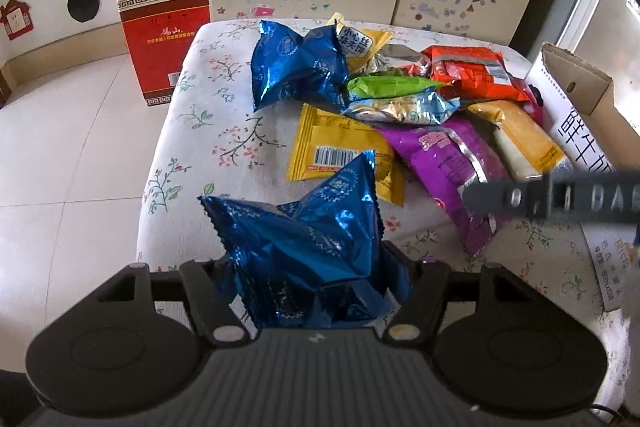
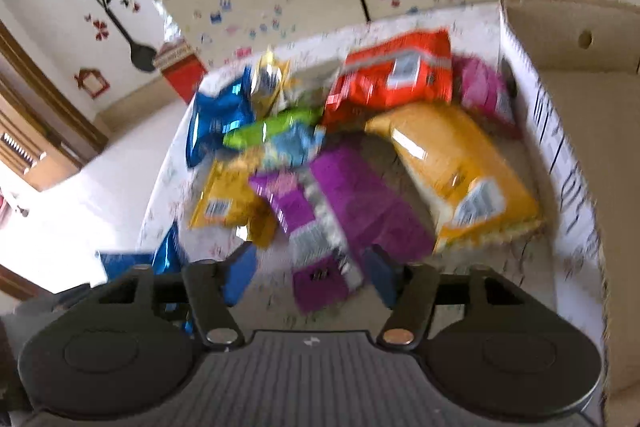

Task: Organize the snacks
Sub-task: 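Lift the blue foil bag with the left gripper while the right gripper lifts the purple bag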

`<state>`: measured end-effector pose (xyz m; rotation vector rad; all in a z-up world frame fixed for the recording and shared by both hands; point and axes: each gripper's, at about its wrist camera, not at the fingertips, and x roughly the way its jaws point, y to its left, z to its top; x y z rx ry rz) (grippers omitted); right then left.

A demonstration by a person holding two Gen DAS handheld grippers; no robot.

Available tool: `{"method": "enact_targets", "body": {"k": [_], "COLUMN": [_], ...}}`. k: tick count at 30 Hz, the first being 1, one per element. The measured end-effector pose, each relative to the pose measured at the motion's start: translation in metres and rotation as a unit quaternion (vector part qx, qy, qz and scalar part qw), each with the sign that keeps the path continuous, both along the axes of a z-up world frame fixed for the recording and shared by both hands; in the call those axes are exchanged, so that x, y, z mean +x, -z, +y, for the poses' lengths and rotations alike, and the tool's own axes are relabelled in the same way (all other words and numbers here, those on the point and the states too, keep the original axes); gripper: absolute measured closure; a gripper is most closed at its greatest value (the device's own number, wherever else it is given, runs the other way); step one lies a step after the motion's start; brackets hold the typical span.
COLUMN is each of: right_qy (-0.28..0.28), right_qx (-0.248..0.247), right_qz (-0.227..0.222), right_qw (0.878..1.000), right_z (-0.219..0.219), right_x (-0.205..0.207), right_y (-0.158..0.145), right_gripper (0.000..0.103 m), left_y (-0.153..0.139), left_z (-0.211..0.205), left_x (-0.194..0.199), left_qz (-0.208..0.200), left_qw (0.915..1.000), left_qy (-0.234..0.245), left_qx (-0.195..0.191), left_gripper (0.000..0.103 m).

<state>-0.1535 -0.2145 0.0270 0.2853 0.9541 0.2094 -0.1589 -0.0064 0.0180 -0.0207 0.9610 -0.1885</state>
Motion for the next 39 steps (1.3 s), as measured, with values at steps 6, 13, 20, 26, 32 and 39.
{"method": "enact_targets", "body": {"k": [6, 13, 20, 26, 32, 39], "right_qy": [-0.023, -0.046, -0.099, -0.125, -0.066, -0.06], "right_qx": [-0.033, -0.068, -0.097, -0.05, -0.009, -0.04], "right_qz": [-0.015, -0.029, -0.014, 0.001, 0.015, 0.005], "right_qw": [0.999, 0.996, 0.99, 0.991, 0.998, 0.997], "right_z": [0.004, 0.013, 0.029, 0.024, 0.009, 0.035], "right_x": [0.023, 0.033, 0.029, 0.023, 0.034, 0.031], "right_y": [0.008, 0.019, 0.021, 0.008, 0.015, 0.024], "right_gripper": [0.019, 0.007, 0.011, 0.015, 0.013, 0.004], "left_y": [0.0, 0.001, 0.003, 0.003, 0.002, 0.004], "left_z": [0.004, 0.003, 0.005, 0.007, 0.011, 0.011], "left_x": [0.002, 0.005, 0.005, 0.006, 0.006, 0.007], "left_qz": [0.009, 0.018, 0.02, 0.026, 0.029, 0.03], "left_qw": [0.9999, 0.9996, 0.9996, 0.9993, 0.9989, 0.9991], "left_qy": [-0.006, -0.005, -0.01, -0.017, -0.023, -0.02], "left_qx": [-0.011, -0.021, -0.02, -0.023, -0.028, -0.022], "left_gripper": [0.034, 0.033, 0.032, 0.032, 0.032, 0.032]}}
